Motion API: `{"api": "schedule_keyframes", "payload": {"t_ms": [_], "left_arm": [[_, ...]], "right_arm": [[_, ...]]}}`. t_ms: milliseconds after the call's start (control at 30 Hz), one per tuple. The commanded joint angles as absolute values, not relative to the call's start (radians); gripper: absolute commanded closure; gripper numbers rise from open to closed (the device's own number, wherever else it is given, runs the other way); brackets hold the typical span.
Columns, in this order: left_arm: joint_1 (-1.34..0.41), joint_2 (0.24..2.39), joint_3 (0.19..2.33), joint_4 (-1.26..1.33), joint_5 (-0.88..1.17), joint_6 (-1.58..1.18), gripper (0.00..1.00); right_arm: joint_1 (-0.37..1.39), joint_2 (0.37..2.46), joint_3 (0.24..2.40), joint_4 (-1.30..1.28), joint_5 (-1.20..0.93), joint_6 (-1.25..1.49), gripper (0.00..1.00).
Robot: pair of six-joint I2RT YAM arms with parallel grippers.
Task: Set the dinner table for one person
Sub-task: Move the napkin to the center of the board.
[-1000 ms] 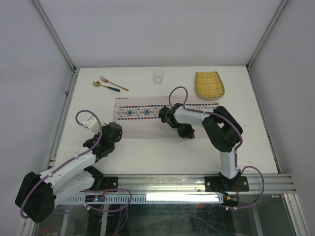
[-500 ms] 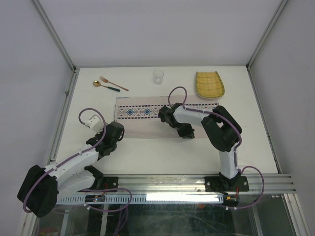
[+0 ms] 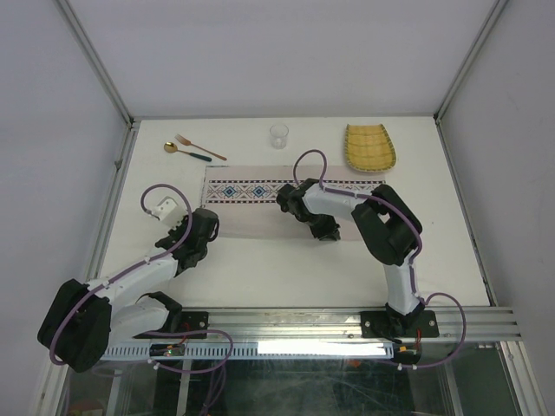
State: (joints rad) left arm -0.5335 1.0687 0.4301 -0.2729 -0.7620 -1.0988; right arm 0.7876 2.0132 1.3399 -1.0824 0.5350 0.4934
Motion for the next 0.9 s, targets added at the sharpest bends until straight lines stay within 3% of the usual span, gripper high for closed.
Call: {"api": "schedule_keyframes", "payload": {"t_ms": [0,733,800,867], "left_arm": [[-0.503,1.075,0.466,-0.244,-0.874,-1.05,1.0],[-0.478,1.055,0.489,-0.232,-0.85,-0.988,1.0],[-0.479,1.039,0.488,-0.239,-0.831,-0.989,0.95],[-0.479,1.021,0.482,-0.249,-0.821,-0.991,0.81]], "right_arm": [[0.769,2.071,1.365,-0.721,0.5,0.534,0.81],[0.769,2.068,1.37,-0.727,0.494,0.534,0.81],[0.769,2.064,1.366,-0.73,0.491,0.535,0.81],[0.769,2.054,1.358,-0.73,0.491,0.538,0.81]]}}
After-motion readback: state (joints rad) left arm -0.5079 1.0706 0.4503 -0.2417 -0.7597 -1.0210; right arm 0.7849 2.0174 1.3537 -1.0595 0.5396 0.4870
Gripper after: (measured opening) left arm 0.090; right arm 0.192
